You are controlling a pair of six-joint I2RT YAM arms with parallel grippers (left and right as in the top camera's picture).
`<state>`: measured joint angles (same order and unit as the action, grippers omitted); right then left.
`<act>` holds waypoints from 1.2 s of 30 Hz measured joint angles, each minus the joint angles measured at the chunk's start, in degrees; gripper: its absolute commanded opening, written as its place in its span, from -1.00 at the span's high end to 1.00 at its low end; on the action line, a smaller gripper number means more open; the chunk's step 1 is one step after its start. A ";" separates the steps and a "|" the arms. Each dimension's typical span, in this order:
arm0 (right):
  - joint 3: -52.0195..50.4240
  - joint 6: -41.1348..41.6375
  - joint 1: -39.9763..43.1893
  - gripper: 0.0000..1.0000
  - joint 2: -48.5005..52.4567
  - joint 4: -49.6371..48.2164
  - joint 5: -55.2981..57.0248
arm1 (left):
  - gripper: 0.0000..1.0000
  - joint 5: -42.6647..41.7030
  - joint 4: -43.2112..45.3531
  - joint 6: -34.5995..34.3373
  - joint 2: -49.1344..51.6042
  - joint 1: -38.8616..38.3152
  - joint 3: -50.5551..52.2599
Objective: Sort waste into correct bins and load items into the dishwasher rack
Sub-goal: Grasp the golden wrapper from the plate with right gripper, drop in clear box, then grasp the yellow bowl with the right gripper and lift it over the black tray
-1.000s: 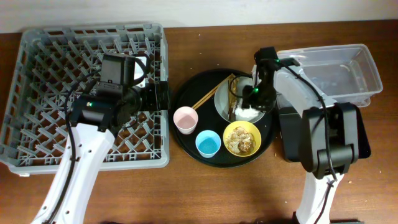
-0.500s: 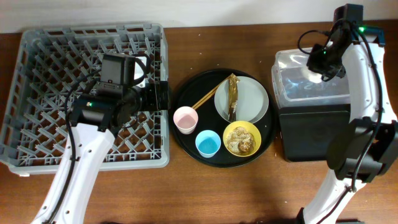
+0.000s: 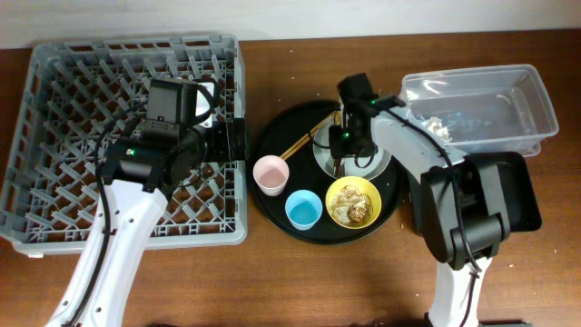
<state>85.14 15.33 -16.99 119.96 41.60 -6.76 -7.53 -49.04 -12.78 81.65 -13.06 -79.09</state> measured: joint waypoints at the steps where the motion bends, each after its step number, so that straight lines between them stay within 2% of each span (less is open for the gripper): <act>1: -0.74 0.98 0.02 0.92 0.00 0.24 -0.31 | -0.99 0.00 0.00 0.00 0.00 0.00 0.00; 3: 1.44 1.40 0.85 0.92 -0.46 4.98 -2.60 | -0.99 -0.02 -0.02 0.00 0.00 0.00 0.00; 4: 6.93 1.46 2.89 0.92 -2.03 11.61 -3.52 | -0.99 -0.02 -0.02 0.00 0.00 0.00 0.00; 5: 10.88 1.44 5.09 0.92 -4.70 11.72 -3.72 | -0.99 0.00 0.02 0.00 0.00 0.00 0.00; 6: 17.44 2.86 8.85 0.92 -7.43 16.76 -3.15 | -0.99 -0.02 -0.02 0.00 0.00 0.00 0.00; 7: 24.17 6.21 15.23 0.92 -11.02 19.56 0.26 | -0.99 0.00 0.07 0.00 0.00 0.00 0.00; 9: 25.24 12.76 20.41 0.91 -12.28 23.04 6.29 | -0.99 -0.02 0.00 -0.02 0.00 0.00 0.00; 11: 24.26 21.22 25.42 0.12 -6.32 23.45 11.89 | -0.99 -0.02 -0.02 0.00 0.00 0.00 0.00; 12: 23.78 20.09 25.99 0.03 -3.76 21.51 11.69 | -0.99 -0.02 -0.04 0.00 0.00 0.00 0.00; 13: 23.39 14.75 26.01 0.00 -2.49 20.44 7.43 | -0.99 0.00 0.02 0.00 0.00 0.00 0.00; 16: 23.39 5.05 25.16 -0.12 -6.58 24.70 -1.22 | -0.99 -0.02 0.02 0.00 0.00 0.00 0.00; 17: 23.50 2.43 22.80 -0.09 -13.75 28.83 -3.10 | -0.99 0.00 -0.02 0.00 0.02 0.00 0.00; 18: 24.76 1.03 17.86 0.12 -21.07 38.80 -3.78 | -0.99 -0.02 0.17 0.00 0.00 0.00 0.00; 19: 24.76 0.81 15.02 0.12 -23.41 41.31 -4.44 | -0.99 0.00 0.13 0.00 0.02 0.00 0.00; 21: 23.61 0.70 3.91 0.12 -24.55 46.47 -5.09 | -0.99 -0.02 0.02 0.00 0.02 0.00 -0.04; 22: 19.65 2.67 -0.55 0.12 -23.67 44.78 -4.33 | -0.99 -0.02 0.00 -0.02 0.02 0.00 -0.07; 25: 4.35 10.56 -9.62 0.12 -22.82 29.20 0.07 | -0.99 0.00 0.09 0.00 0.02 0.00 -0.13; 26: -1.51 13.53 -11.26 0.12 -22.34 23.78 0.72 | -0.99 0.00 -0.02 0.00 0.02 0.00 -0.13; 27: -9.01 15.69 -11.34 0.12 -22.58 14.12 0.57 | -0.99 -0.02 0.15 0.00 0.02 0.00 -0.22; 28: -15.23 17.20 -11.32 0.12 -22.64 8.26 0.24 | -0.99 0.00 0.17 0.00 0.02 0.00 -0.22; 29: -20.15 18.58 -11.32 0.21 -22.38 5.73 0.04 | -0.99 -0.02 0.15 0.00 0.02 0.00 -0.26; 31: -24.50 19.30 -11.32 0.46 -22.67 -1.77 -0.39 | -0.99 -0.02 0.11 0.00 0.02 0.00 -0.28; 34: -26.93 19.96 -11.32 0.39 -22.64 -3.39 -0.81 | -0.99 -0.02 0.00 0.00 0.02 0.00 -0.28; 35: -26.93 20.24 -11.32 0.60 -22.64 -3.78 -0.81 | -0.99 -0.02 0.00 0.00 0.02 0.00 -0.28; 36: -26.93 20.24 -11.32 0.92 -22.64 -3.78 -0.79 | -0.99 -0.02 0.00 0.00 0.02 0.00 -0.28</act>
<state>58.22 35.57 -28.32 97.32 37.82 -7.55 -7.55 -49.04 -12.78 81.67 -13.06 -79.37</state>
